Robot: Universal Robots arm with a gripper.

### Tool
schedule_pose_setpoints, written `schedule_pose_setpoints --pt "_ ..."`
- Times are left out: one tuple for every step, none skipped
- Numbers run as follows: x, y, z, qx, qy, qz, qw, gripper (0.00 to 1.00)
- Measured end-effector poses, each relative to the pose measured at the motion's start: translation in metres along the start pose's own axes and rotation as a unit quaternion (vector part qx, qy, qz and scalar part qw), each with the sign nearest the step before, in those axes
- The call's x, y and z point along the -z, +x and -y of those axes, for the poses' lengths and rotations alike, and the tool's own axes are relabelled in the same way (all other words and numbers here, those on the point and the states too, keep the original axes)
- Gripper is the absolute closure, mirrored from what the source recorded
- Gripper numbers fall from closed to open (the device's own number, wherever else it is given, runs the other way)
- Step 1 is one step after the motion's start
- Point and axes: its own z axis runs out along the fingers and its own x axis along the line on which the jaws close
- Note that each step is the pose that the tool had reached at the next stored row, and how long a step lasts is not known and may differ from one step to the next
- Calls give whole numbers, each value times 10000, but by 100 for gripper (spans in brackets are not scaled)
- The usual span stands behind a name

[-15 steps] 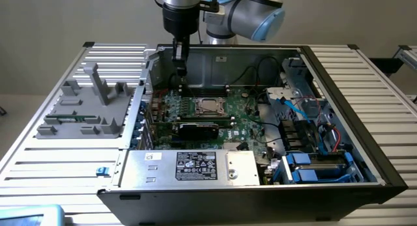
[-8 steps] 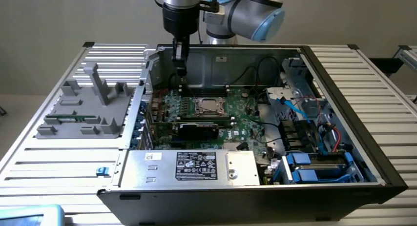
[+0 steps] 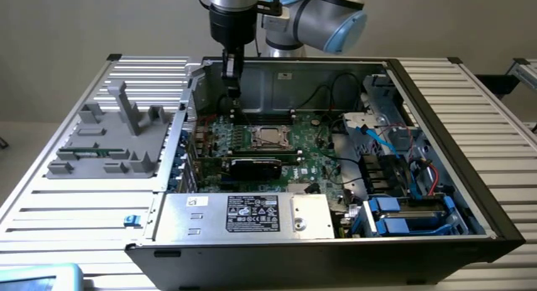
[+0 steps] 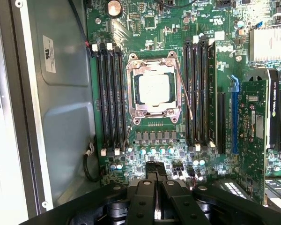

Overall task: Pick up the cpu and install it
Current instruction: 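Install the first cpu locking lever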

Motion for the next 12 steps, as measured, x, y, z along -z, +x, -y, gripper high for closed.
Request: schedule_pose_setpoints --pt "0 0 0 0 0 0 10000 89" --pt "0 0 0 -11 0 0 10000 89" --pt "-1 0 0 -65 -2 -4 10000 89" --pt "-1 0 0 -142 -4 -9 9999 89" --pt "-2 0 0 -215 -7 -14 9998 89" --pt "-3 0 0 -287 -9 -18 9996 89" --pt "-3 0 0 -363 -12 -22 9993 89" --pt "-4 0 0 -444 -14 -27 9990 89" --pt "-5 0 0 -526 -17 -30 9986 89" --pt "-6 0 0 -611 -19 -35 9981 89" --pt "-7 0 0 -697 -22 -39 9976 89" --pt "-8 0 0 -782 -25 -43 9969 89"
